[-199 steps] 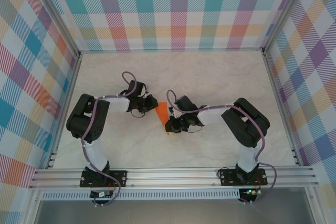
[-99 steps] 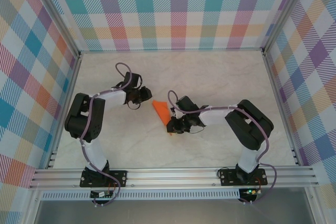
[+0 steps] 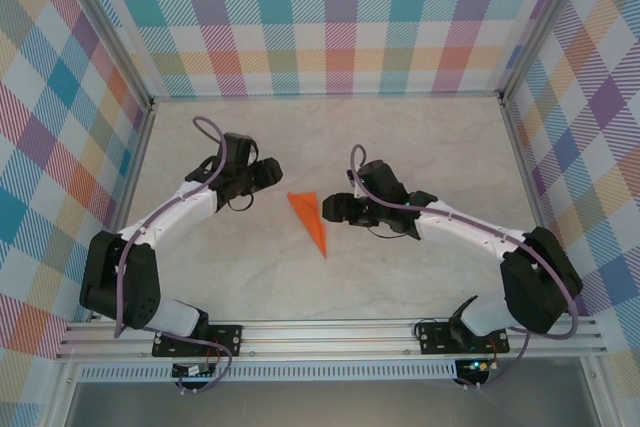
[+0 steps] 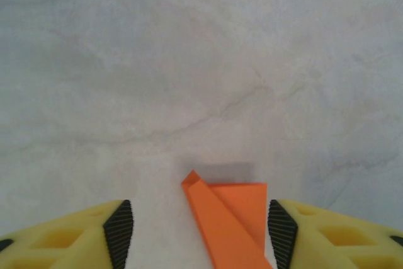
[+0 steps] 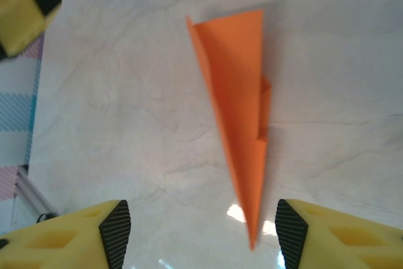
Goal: Fold a paper plane with a square sheet of paper (pick it up from the middle)
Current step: Fold the wing for the fifth time at the center of the table.
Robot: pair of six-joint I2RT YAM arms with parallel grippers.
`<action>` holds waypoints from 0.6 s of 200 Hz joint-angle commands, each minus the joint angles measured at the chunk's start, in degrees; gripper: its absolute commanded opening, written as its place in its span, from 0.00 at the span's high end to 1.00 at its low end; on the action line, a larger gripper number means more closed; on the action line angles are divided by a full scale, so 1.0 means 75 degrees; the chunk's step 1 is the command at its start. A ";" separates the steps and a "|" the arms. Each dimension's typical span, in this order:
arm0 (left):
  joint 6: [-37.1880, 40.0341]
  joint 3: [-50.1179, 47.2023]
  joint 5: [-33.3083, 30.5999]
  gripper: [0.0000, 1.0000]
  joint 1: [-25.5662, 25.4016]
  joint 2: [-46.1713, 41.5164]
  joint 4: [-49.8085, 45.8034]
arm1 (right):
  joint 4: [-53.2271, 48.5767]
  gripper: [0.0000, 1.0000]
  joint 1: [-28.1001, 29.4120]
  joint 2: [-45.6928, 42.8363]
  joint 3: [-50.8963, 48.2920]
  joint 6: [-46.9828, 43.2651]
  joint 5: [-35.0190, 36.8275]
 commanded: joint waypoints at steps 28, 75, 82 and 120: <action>-0.1127 -0.0341 -0.1546 0.23 -0.1326 -0.0348 -0.1343 | -0.0731 0.14 -0.0644 -0.0465 -0.0600 -0.0124 0.0965; -0.2166 -0.0199 -0.1668 0.22 -0.2545 0.0148 -0.1108 | -0.0676 0.00 -0.0805 -0.0437 -0.0876 -0.0148 0.1211; -0.2254 -0.0106 -0.1719 0.23 -0.2664 0.0302 -0.1106 | -0.0686 0.00 -0.0810 -0.0403 -0.0883 -0.0135 0.1211; -0.2323 0.0697 -0.1793 0.28 -0.3089 0.1549 -0.1232 | -0.0677 0.00 -0.0823 -0.0168 -0.0850 -0.0087 0.1179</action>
